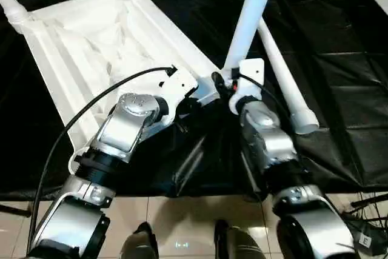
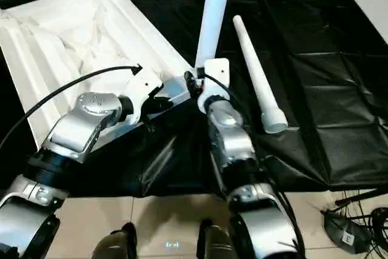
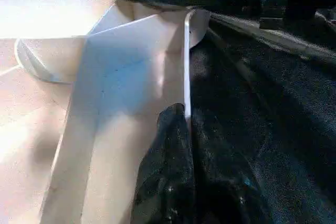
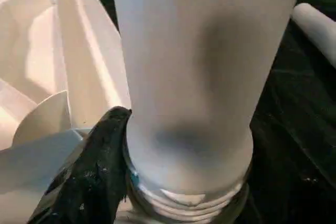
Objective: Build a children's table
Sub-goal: Rotate leg to tighten
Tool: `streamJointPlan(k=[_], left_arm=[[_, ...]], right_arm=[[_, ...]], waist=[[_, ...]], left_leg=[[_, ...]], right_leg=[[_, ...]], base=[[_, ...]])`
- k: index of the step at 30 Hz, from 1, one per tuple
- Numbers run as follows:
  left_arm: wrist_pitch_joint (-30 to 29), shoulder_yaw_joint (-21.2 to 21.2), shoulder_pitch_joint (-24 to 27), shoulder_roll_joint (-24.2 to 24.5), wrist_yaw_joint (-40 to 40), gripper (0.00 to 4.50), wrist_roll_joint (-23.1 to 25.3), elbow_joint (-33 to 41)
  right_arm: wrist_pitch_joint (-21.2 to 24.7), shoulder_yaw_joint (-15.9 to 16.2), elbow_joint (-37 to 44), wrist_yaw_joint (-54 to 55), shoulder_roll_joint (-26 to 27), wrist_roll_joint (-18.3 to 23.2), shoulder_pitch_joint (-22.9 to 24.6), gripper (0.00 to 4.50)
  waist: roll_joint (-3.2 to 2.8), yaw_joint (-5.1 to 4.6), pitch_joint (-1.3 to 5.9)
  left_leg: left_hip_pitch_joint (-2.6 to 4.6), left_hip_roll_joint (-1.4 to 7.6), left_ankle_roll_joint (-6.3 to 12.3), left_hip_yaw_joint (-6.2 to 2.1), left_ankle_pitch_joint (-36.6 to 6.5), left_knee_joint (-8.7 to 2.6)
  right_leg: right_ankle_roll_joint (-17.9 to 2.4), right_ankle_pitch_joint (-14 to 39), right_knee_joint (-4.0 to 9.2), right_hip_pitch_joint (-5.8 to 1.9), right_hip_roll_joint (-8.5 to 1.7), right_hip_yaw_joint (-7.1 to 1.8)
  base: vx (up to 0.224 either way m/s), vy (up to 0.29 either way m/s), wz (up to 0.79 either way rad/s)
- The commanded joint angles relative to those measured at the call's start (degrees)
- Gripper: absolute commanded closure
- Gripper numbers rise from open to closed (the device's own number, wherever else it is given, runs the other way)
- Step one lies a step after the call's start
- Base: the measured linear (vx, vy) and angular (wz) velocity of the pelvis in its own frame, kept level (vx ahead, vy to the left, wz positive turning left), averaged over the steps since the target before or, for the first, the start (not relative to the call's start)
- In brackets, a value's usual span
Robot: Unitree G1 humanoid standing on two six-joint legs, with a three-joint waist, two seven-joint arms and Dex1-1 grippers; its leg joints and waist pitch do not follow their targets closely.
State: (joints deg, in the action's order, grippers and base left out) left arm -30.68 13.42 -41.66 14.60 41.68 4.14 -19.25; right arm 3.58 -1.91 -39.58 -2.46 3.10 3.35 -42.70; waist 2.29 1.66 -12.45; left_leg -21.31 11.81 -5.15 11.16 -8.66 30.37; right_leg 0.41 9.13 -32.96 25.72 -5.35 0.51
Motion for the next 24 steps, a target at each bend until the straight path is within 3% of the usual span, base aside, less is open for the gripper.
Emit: streamJointPlan(k=[1, 4, 8, 11, 15, 16, 21, 22, 24], left_arm=[[-1.2, 0.8, 2.3, -2.2, -5.8, 4.50, 1.0, -5.1], [-1.4, 0.9, 2.6, -1.8, -5.5, 4.50, 1.3, -4.5], [-0.7, 1.7, 3.5, -0.2, -3.4, 4.50, 1.4, -2.2], [-0.7, 2.1, 4.8, 1.6, -0.8, 4.50, 1.0, 0.8], [-0.3, 2.0, 6.1, 3.5, 1.7, 4.50, 0.5, 3.1], [0.7, 2.0, 7.1, 5.3, 3.8, 4.50, 0.2, 4.7], [1.4, 1.8, 8.5, 8.3, 8.2, 4.50, -1.3, 6.8], [3.4, 2.2, 9.1, 9.6, 10.5, 4.50, -1.9, 7.7], [5.9, 2.8, 10.1, 11.4, 14.2, 4.50, -3.1, 9.0]], right_arm=[[3.0, 3.1, -5.3, -2.3, 4.9, 0.9, 2.7, 1.78], [3.5, 3.0, -5.7, -3.0, 4.9, 0.5, 2.2, 1.08], [1.9, 2.8, -4.3, -4.1, 4.0, 0.4, 1.6, 0.66], [1.8, 3.4, 0.6, -8.8, 2.0, 1.6, 2.3, 0.61], [3.4, 4.6, 6.2, -14.9, -1.3, 2.9, 3.9, 0.61], [4.3, 5.6, 9.5, -19.6, -4.7, 2.7, 5.1, 0.61], [6.7, 6.3, 14.3, -28.9, -10.6, 4.7, 6.7, 0.61], [7.3, 6.8, 16.1, -32.7, -12.5, 5.6, 7.3, 0.61], [7.1, 7.5, 18.1, -37.0, -14.9, 6.1, 8.0, 0.61]], waist=[[-0.03, -0.52, 2.21], [0.02, -0.57, 2.18], [0.07, -0.97, 2.21], [0.02, -1.36, 2.27], [0.04, -1.42, 2.58], [0.11, -1.46, 2.59], [0.11, -1.37, 3.12], [0.05, -1.19, 3.18], [-0.11, -1.27, 3.18]], left_leg=[[0.67, 0.10, -0.68, -0.74, -24.2, -4.33], [0.59, 0.16, -0.67, -0.87, -25.0, -4.47], [-0.01, 0.20, -0.73, -1.18, -25.2, -4.79], [0.11, 0.27, -0.27, -1.00, -24.4, -4.67], [-0.21, 0.35, 0.98, -0.39, -17.2, -4.08], [-0.30, 0.34, 1.81, -0.10, -15.4, -3.89], [-0.60, 0.16, 3.72, 0.32, -9.2, -3.00], [-0.64, 0.02, 5.06, 0.52, -4.9, -2.60], [-0.67, 0.07, 5.83, 0.59, -3.4, -2.45]], right_leg=[[-2.2, 32.8, 5.34, -0.96, -1.33, -0.92], [-1.7, 32.9, 5.41, -0.79, -1.33, -0.99], [-1.3, 32.9, 5.36, -1.09, -1.46, -0.84], [-2.2, 30.1, 5.30, -1.03, -1.35, -0.86], [-5.7, 17.5, 4.20, -1.71, -0.94, -0.94], [-7.5, 15.2, 4.00, -1.92, -0.87, -0.89], [-10.9, 8.0, 3.04, -2.64, -1.06, -1.09], [-12.6, 1.3, 2.43, -2.90, -0.74, -1.10], [-13.9, -2.6, 1.96, -3.16, -0.63, -1.11]], base=[[0.000, 0.000, 0.00], [0.000, 0.000, 0.00], [0.000, 0.000, 0.00], [0.000, 0.000, 0.00], [0.000, 0.000, 0.00], [0.000, 0.000, 0.00], [0.021, -0.008, 0.00], [0.000, 0.000, 0.00], [0.000, 0.000, 0.00]])
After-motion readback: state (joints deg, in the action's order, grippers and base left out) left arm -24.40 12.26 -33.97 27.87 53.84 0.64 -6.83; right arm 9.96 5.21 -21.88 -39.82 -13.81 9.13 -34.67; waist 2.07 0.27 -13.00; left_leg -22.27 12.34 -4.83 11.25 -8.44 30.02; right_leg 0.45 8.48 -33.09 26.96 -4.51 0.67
